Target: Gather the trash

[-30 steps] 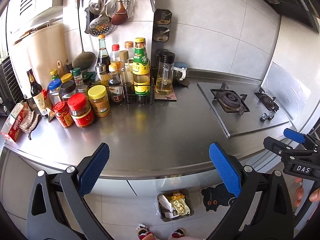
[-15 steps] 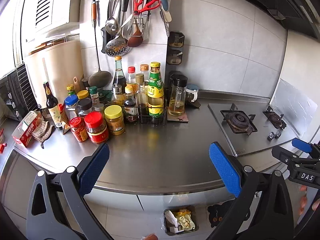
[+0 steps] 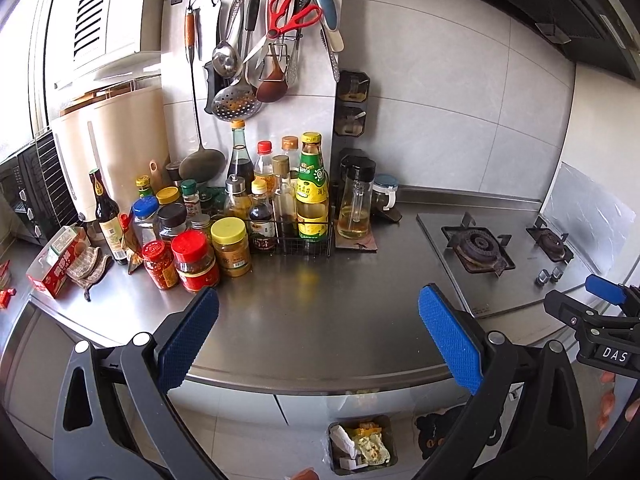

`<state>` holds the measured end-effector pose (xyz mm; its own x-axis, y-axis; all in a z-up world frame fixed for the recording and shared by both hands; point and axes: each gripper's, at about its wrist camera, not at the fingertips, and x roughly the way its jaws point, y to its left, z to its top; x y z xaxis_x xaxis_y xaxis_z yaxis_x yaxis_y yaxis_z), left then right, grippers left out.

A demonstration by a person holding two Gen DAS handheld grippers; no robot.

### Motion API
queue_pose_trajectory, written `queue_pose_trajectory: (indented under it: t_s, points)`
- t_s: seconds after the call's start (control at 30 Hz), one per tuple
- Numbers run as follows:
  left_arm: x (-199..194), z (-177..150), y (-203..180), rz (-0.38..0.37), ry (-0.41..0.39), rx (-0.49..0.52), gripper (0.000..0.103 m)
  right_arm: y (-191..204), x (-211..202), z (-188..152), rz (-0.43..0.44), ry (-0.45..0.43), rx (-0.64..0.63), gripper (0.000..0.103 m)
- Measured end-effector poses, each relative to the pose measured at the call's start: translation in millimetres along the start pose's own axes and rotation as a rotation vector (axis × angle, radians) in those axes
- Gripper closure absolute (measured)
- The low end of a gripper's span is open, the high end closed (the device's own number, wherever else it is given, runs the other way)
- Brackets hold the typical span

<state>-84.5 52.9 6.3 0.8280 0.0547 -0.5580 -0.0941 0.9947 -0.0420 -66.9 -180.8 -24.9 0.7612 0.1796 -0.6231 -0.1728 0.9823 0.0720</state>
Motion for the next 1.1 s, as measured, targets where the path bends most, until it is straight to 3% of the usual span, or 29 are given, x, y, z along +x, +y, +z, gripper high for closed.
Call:
queue_pose_trajectory:
  t_s: [1.1]
  points:
    - [2.4,4.7,-2.3,0.008,-0.008,0.007,0.008,1.0,0.9,7.9,-0.007,-0.011,0.002,0.003]
